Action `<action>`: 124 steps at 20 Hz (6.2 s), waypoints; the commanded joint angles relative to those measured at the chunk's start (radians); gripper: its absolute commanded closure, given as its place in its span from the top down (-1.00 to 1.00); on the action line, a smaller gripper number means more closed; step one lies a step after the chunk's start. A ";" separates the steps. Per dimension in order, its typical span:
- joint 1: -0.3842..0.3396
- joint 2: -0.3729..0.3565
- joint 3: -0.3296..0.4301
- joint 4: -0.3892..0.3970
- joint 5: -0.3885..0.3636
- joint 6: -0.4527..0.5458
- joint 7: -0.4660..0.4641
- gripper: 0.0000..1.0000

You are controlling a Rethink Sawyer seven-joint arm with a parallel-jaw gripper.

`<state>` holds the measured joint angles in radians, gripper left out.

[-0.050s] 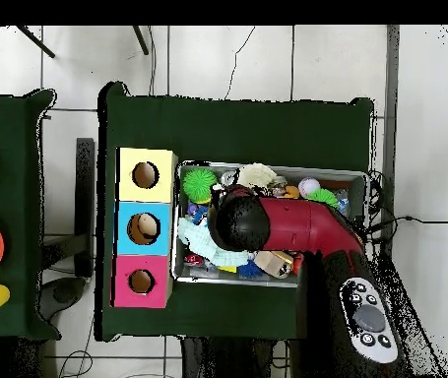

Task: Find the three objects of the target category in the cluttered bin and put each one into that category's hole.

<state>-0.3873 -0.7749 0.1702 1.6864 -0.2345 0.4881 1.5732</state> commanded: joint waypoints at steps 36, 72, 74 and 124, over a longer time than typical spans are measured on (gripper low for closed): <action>0.046 -0.161 -0.008 0.111 0.102 0.236 0.104 -1.00; -0.014 -0.200 0.012 0.158 0.108 0.235 0.008 -1.00; -0.033 -0.200 0.019 0.158 0.103 0.234 -0.013 -1.00; -0.182 -0.211 0.129 0.244 0.035 0.150 -0.049 -1.00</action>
<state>-0.5764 -0.9724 0.2279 1.8249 -0.1472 0.6468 1.5732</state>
